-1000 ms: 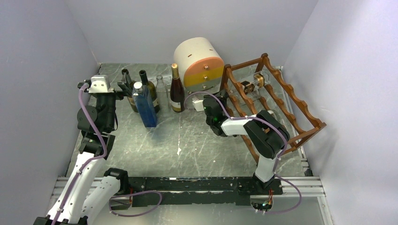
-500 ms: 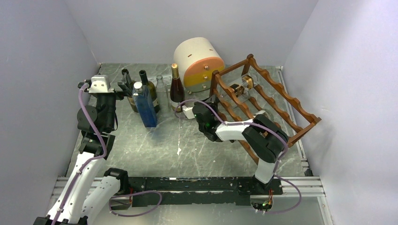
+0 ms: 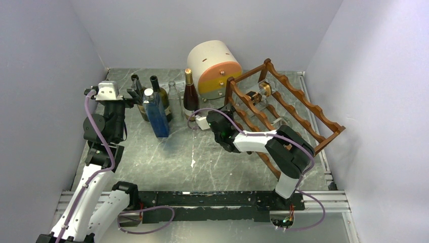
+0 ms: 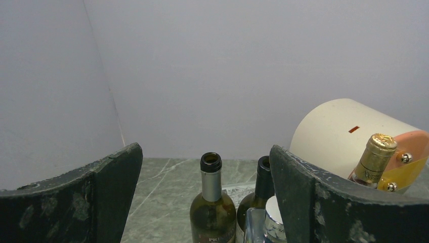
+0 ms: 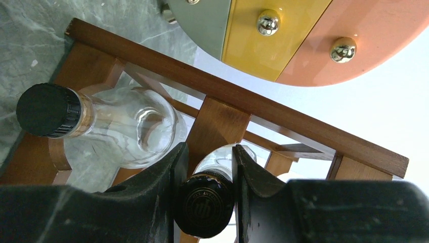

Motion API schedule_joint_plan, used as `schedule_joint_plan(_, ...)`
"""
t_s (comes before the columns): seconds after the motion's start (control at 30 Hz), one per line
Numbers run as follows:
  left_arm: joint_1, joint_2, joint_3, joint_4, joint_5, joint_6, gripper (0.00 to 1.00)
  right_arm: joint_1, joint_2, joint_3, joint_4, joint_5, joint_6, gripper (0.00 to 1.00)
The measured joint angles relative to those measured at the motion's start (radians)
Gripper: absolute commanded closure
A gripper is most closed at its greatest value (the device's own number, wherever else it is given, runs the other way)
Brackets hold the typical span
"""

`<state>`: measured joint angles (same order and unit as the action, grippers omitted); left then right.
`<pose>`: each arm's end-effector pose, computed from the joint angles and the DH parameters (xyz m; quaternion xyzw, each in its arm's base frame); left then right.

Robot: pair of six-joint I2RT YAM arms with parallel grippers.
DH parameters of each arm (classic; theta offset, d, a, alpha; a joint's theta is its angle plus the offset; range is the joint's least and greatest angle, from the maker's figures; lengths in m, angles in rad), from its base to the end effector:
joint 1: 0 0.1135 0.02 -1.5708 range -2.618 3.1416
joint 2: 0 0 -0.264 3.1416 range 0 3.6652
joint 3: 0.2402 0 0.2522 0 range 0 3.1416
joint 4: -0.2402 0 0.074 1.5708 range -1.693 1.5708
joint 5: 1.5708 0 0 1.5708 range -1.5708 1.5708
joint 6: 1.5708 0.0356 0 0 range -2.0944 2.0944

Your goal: Take the wine bottle off the wine rack

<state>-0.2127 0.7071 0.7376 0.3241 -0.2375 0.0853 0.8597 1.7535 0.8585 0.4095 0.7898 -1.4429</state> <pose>0.1622 -0.0265 0.3902 -0.0119 0.5754 0.0157 0.8176 0.2513 0.2529 0.1733 -0.6410 0.5034 -0.4526 0.3618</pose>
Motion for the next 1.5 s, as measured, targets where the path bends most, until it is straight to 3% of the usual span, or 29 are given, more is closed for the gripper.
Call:
schedule_joint_plan(0.1, 0.0, 0.0, 0.0, -0.003, 0.007, -0.003, 0.01, 0.0, -0.01, 0.003, -0.016, -0.011, 0.019, 1.0)
schedule_joint_plan(0.27, -0.002, 0.004, 0.025, -0.052, 0.115, -0.021, 0.09, 0.006, -0.024, -0.002, -0.035, -0.033, 0.032, 1.0)
schedule_joint_plan(0.37, -0.008, 0.037, 0.123, -0.121, 0.242, -0.044, 0.05, 0.006, -0.031, -0.01, -0.032, -0.04, 0.035, 1.0)
schedule_joint_plan(0.6, -0.061, 0.158, 0.388, -0.205, 0.494, -0.15, 0.12, 0.006, -0.046, -0.042, 0.013, -0.059, 0.041, 1.0)
schedule_joint_plan(0.67, -0.149, 0.191, 0.425, -0.228, 0.484, -0.152, 0.12, 0.006, -0.046, -0.047, 0.026, -0.061, 0.041, 1.0)
schedule_joint_plan(0.77, -0.366, 0.319, 0.532, -0.269, 0.417, -0.117, 0.13, 0.006, -0.046, -0.052, 0.039, -0.061, 0.044, 1.0)
schedule_joint_plan(0.87, -0.466, 0.466, 0.621, -0.299, 0.377, -0.1, 0.11, 0.006, -0.048, -0.055, 0.047, -0.064, 0.048, 1.0)
schedule_joint_plan(1.1, -0.517, 0.78, 0.731, -0.353, 0.321, -0.1, 0.05, 0.004, -0.058, -0.066, 0.056, -0.078, 0.05, 1.0)
schedule_joint_plan(1.37, -0.524, 1.054, 0.948, -0.413, 0.281, -0.093, 0.28, 0.004, -0.076, -0.079, 0.054, -0.09, 0.054, 1.0)
schedule_joint_plan(1.5, -0.524, 1.11, 0.976, -0.432, 0.267, -0.095, 0.29, 0.005, -0.076, -0.079, 0.054, -0.088, 0.054, 1.0)
